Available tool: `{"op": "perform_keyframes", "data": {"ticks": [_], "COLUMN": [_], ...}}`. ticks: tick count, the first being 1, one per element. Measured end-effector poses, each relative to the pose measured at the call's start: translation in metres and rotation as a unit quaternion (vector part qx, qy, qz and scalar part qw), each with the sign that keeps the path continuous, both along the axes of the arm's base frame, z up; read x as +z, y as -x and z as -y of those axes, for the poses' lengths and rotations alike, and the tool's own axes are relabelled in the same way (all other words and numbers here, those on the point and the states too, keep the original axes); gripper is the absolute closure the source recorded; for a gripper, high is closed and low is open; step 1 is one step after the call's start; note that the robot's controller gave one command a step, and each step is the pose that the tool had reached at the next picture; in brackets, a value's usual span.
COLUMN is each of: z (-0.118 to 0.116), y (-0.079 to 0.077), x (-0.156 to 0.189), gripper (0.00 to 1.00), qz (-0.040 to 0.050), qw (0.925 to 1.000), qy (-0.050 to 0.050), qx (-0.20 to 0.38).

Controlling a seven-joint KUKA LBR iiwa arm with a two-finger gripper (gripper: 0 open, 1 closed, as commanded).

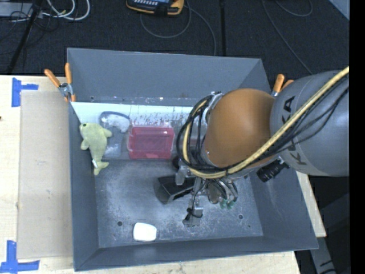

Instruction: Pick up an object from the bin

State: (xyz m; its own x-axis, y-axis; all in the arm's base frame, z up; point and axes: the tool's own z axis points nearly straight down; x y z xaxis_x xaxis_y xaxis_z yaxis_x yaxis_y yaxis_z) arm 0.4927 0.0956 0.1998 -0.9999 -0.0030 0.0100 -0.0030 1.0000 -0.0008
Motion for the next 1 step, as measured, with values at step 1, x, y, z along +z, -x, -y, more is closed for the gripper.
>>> {"op": "perform_keyframes", "data": {"ticks": [1], "z": [0.0006], "y": [-0.0015], "x": [0.0043], "gripper": [0.0], "qz": [0.0037], "qw": [1.0], "qy": [0.0], "qx": [-0.002]}}
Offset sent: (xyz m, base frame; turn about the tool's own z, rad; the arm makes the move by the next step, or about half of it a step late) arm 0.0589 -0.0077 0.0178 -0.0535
